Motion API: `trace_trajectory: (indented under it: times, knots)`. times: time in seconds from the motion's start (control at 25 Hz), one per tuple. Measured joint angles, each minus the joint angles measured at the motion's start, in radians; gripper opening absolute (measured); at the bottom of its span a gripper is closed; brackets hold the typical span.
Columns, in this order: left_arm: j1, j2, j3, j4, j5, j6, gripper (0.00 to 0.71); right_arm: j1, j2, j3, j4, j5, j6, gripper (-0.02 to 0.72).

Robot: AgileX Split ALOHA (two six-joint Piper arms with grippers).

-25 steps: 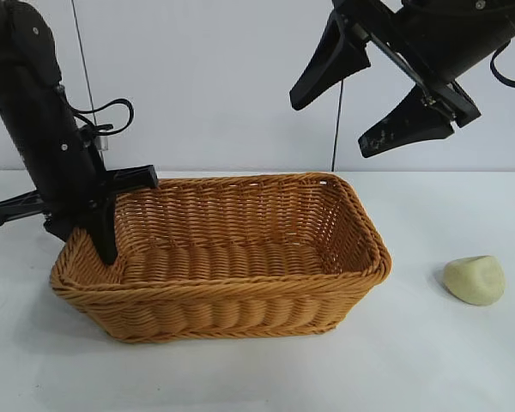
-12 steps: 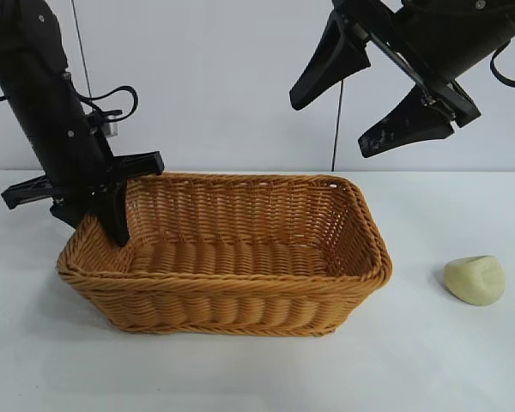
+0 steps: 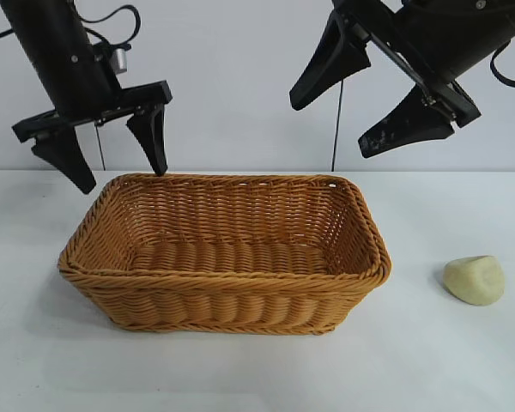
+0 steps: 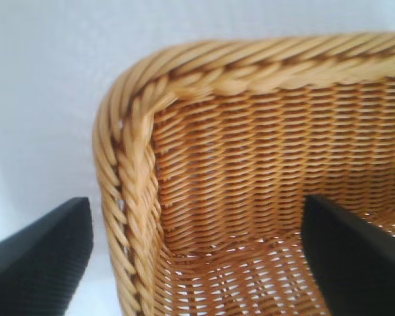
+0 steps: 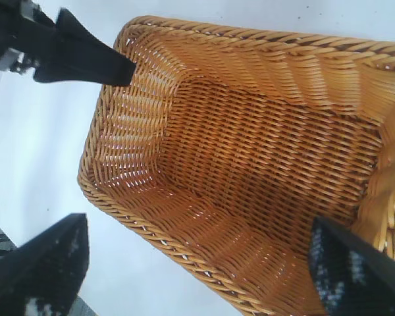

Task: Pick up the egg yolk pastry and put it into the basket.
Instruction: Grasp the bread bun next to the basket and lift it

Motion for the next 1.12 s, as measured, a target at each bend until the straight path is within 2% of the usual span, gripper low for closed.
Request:
trace_trajectory:
  times: [0.16,0.36,0.48,0.76,0.92,1.12]
  knots:
    - [0.000,0.000,-0.092,0.097,0.012,0.000,0.665,0.000,0.000,0.000,-0.003,0.005,0.000,0.622]
    - [0.012,0.000,-0.108,0.195,0.014,0.000,0.665,0.000,0.000,0.000,-0.003,0.007,0.000,0.622]
    - [0.052,0.000,-0.108,0.198,0.015,0.014,0.665,0.000,0.000,0.000,-0.003,0.008,0.000,0.622]
    - [0.197,-0.001,-0.105,0.210,0.015,0.032,0.665,0.000,0.000,0.000,-0.003,0.008,0.001,0.622]
    - [0.238,-0.054,-0.027,0.214,0.013,0.045,0.665,0.000,0.000,0.000,-0.003,0.008,0.001,0.622]
    - [0.235,-0.211,0.180,0.215,0.014,0.064,0.665,0.000,0.000,0.000,-0.004,0.008,0.001,0.622]
